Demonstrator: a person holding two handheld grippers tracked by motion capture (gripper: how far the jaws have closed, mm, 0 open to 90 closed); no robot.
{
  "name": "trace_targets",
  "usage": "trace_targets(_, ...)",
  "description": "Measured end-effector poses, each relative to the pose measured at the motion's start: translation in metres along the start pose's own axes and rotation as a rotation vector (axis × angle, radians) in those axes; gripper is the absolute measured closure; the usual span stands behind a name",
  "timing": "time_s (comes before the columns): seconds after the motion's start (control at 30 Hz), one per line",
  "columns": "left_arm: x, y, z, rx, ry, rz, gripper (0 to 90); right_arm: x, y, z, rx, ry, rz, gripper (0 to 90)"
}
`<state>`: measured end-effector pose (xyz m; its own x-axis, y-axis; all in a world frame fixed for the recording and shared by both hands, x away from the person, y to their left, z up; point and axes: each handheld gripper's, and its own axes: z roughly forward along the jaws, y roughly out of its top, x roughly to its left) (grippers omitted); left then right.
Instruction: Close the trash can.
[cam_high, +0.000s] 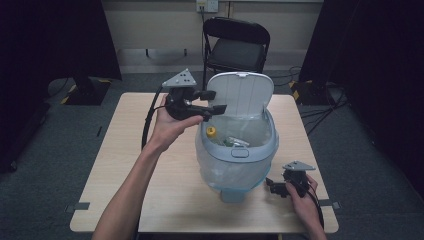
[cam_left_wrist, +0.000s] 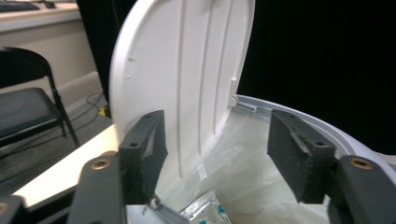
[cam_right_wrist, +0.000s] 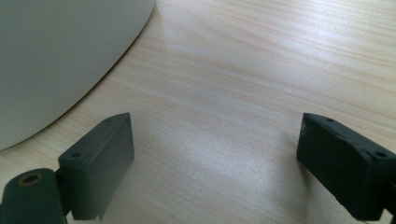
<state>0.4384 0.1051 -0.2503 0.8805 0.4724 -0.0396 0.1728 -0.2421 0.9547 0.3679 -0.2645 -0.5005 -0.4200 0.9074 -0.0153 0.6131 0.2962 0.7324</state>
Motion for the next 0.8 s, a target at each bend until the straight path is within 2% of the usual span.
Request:
trace_targets(0.1, 0.0, -0.002, -0.003, -0.005, -0.002, -0.009, 34.0, 0.0, 0.0, 0.0, 0.0, 0.0, 0.0, 10.1)
trace_targets(0.23, 0.006, -0.005, -0.014, -0.023, -0.02, -0.027, 36.0, 0.0, 0.0, 0.0, 0.0, 0.0, 0.0, 10.1)
trace_targets(0.27, 0.008, -0.006, -0.017, -0.02, -0.022, -0.02, 37.6, 0.0, 0.0, 0.0, 0.0, 0.0, 0.0, 10.1)
trace_targets(0.37, 0.013, -0.01, -0.022, -0.027, -0.011, -0.036, 37.7, 0.0, 0.0, 0.0, -0.001, 0.0, -0.001, 10.1)
trace_targets(0.43, 0.016, -0.013, -0.023, -0.018, 0.0, -0.036, 37.6, 0.0, 0.0, 0.0, 0.0, 0.0, 0.0, 10.1)
trace_targets(0.47, 0.023, -0.018, -0.027, -0.026, 0.03, -0.047, 37.3, 0.0, 0.0, 0.0, 0.0, 0.0, -0.001, 10.1)
trace_targets(0.5, 0.023, -0.018, -0.027, -0.026, 0.03, -0.047, 37.0, 0.0, 0.0, 0.0, 0.0, 0.0, 0.0, 10.1)
trace_targets(0.53, 0.026, -0.022, -0.028, -0.038, 0.031, -0.079, 36.9, 0.0, 0.0, 0.0, 0.0, 0.0, 0.0, 10.1)
trace_targets(0.57, 0.032, -0.025, -0.03, -0.036, 0.059, -0.081, 36.4, 0.0, 0.0, 0.0, 0.0, 0.0, 0.0, 10.1)
trace_targets(0.67, 0.039, -0.026, -0.032, -0.026, 0.091, -0.087, 35.2, 0.0, 0.0, 0.0, -0.001, -0.001, -0.001, 10.2)
trace_targets(0.8, 0.039, -0.021, -0.037, -0.033, 0.101, -0.072, 33.0, 0.0, 0.0, 0.0, 0.0, -0.001, -0.001, 10.2)
